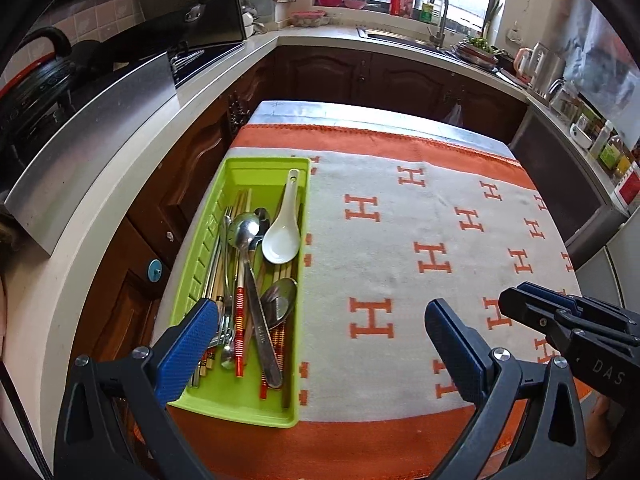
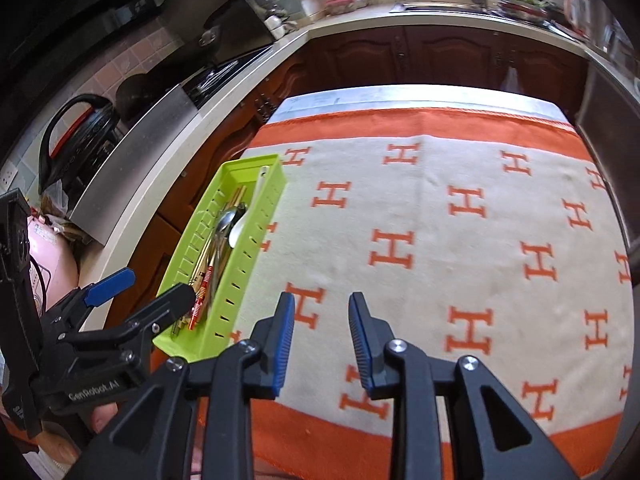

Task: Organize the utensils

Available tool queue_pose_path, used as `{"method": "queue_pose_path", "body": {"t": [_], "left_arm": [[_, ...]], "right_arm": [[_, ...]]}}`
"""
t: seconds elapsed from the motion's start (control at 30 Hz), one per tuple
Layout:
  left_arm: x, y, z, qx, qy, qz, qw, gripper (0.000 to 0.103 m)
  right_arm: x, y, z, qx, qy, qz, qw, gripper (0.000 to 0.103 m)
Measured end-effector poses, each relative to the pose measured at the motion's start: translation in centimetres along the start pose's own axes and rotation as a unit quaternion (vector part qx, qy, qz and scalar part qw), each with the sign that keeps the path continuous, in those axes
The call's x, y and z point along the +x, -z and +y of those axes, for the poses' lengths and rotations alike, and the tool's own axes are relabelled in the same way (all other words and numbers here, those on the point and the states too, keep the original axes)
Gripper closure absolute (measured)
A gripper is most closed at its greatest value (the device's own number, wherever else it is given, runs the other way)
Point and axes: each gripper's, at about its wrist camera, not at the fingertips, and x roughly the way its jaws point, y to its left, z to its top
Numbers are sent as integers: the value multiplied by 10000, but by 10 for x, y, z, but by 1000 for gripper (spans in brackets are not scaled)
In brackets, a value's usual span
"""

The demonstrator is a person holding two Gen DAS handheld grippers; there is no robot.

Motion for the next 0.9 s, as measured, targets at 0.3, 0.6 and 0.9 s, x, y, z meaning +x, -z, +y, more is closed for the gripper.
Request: {"method": "queue_pose_path", "body": {"t": [0.3,0.6,0.9], "left_arm": [[-26,-8,-51,341,196,-141,9991,1],[-34,-6,-73,343,256,-188,9989,1],[-36,-2,-80,362,254,-197,9988,1]], "right_arm": [[-58,15,-29,442,388,-556,9967,63],[-81,27,-45,596,596,-888,9925,57],[-86,33,-48,537,573,-928,9926,57]]}}
